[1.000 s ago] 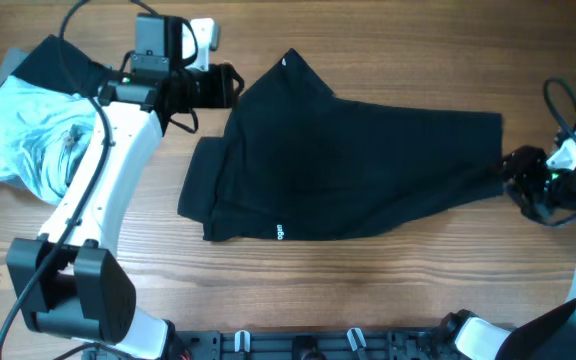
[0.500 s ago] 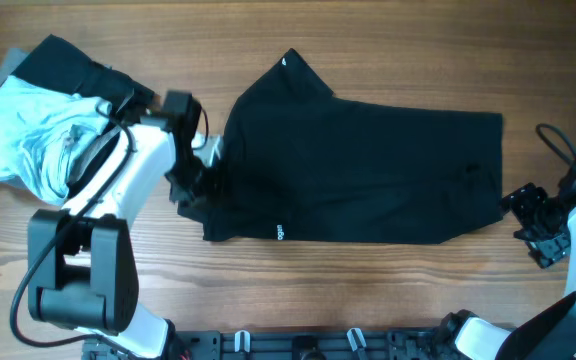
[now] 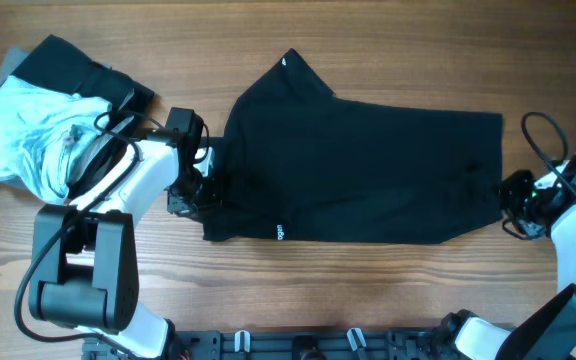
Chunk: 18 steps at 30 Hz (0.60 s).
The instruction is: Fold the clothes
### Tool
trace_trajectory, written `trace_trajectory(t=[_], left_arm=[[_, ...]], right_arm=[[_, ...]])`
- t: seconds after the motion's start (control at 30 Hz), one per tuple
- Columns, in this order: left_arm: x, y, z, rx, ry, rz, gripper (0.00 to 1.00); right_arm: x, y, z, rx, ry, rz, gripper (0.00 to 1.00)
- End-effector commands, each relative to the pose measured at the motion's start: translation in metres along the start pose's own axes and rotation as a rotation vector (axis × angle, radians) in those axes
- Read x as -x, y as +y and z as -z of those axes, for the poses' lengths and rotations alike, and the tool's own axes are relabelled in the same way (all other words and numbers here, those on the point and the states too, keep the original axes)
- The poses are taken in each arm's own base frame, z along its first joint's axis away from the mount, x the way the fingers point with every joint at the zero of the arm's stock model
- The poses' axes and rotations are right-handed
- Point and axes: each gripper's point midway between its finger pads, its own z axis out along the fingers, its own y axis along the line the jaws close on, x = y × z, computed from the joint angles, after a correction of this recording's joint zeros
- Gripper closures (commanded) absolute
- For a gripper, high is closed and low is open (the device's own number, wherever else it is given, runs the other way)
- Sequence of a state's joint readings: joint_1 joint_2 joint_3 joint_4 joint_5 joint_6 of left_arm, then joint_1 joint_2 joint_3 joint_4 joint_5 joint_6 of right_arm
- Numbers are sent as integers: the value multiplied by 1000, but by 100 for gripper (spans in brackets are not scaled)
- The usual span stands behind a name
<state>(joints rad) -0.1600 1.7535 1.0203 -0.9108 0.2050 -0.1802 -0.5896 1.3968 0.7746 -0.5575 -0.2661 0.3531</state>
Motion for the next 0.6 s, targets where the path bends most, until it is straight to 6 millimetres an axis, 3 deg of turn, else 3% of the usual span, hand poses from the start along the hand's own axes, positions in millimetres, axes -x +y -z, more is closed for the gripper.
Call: trace_trajectory(t=[0.0, 0.1, 0.17, 0.23, 0.27, 0.3, 0.33, 0.4, 0.57], left_arm=[[3, 6, -1, 28, -14, 18, 82], [4, 6, -1, 27, -19, 17, 85], [6, 5, -1, 26, -24, 16, 87], [7, 5, -1, 25, -28, 15, 88], [7, 5, -1, 24, -31, 14, 88], [8, 5, -1, 23, -35, 14, 88], [8, 5, -1, 23, -35, 14, 88], [8, 5, -1, 23, -35, 13, 89], [8, 5, -1, 23, -35, 13, 87]], right_arm=[[-2, 25, -5, 121, 3, 74, 48], [-17, 36, -7, 139, 56, 76, 51], [-37, 52, -8, 192, 134, 97, 76], [-55, 64, -13, 210, 177, 145, 76], [-59, 56, -19, 138, 175, 146, 77], [-62, 32, -24, -22, 166, 46, 76], [-62, 17, -25, -108, 153, 0, 63], [-52, 6, -23, -153, 117, 32, 41], [-34, -16, -14, -94, 117, -47, 38]])
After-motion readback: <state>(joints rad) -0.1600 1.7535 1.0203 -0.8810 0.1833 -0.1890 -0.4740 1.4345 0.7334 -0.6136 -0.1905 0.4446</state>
